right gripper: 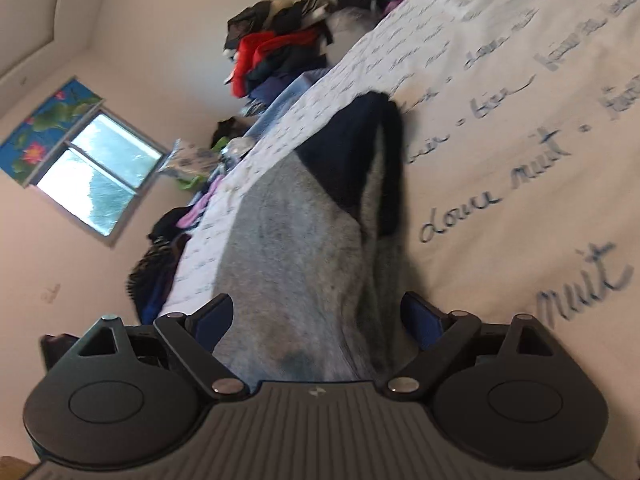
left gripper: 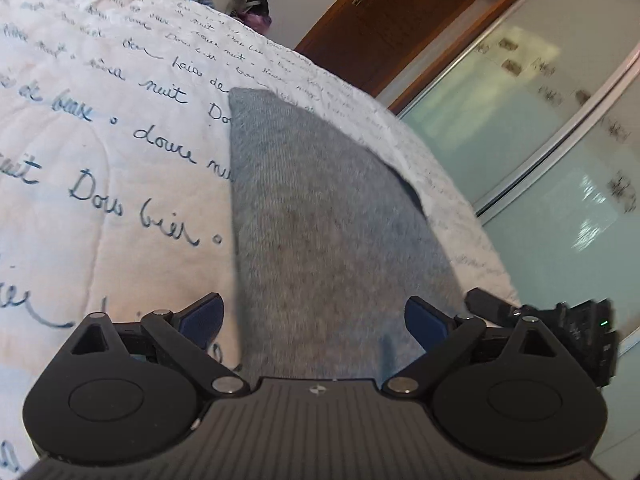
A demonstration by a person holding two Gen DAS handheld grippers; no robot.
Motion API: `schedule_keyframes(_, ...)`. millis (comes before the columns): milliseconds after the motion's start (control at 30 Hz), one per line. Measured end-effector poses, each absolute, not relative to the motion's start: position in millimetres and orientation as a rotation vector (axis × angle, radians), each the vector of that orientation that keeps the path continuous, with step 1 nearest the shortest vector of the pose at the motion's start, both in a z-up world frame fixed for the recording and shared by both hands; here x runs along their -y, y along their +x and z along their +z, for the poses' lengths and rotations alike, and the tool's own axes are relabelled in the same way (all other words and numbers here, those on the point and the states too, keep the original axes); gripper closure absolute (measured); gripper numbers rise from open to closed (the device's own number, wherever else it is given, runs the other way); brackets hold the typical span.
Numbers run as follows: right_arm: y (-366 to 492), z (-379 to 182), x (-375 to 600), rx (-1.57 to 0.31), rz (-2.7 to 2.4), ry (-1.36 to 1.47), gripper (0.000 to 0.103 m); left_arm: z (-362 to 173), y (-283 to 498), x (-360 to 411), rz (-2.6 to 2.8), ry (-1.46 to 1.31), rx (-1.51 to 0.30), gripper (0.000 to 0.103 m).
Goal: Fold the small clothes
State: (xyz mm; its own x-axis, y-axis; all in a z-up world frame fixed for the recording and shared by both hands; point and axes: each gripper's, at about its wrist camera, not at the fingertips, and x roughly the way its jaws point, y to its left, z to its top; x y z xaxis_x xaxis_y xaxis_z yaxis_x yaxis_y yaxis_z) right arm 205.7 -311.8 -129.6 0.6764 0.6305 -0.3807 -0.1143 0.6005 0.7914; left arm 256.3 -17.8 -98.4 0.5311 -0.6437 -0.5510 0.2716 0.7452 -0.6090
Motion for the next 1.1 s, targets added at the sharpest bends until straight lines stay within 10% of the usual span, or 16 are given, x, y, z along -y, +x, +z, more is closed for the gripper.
schedule_keyframes(100, 223, -129, 303, -0.716, 0.501, 0.822, 0.014, -105, 265, 15, -0.614, -0.563, -0.874, 0.051)
schedule_keyframes(167, 233, -135, 296, -0.769, 0.488, 0.846, 0.059, -106, 266, 14, -0.576, -0.531, -0.890, 0.078)
schedule_keyframes(233, 235, -142, 292, -0.799, 0.463, 0.856, 0.081, -108, 265, 6, -0.576, -0.566, -0.886, 0.086)
schedule_keyframes(433, 221, -145, 291, -0.773, 0.482, 0.965, 0.088, -93, 256, -9, -0.564, -0.540, -0.858, 0.090)
schedule_keyframes(767, 192, -126, 285, -0.801, 0.344, 0.777, 0.079, -80, 237, -4, -0.479, -0.387, -0.868, 0.088)
schedule_keyframes(1100, 115, -65, 225, -0.634, 0.210, 0.285, 0.021, -57, 188, 3, -0.354, -0.208, -0.816, 0.032)
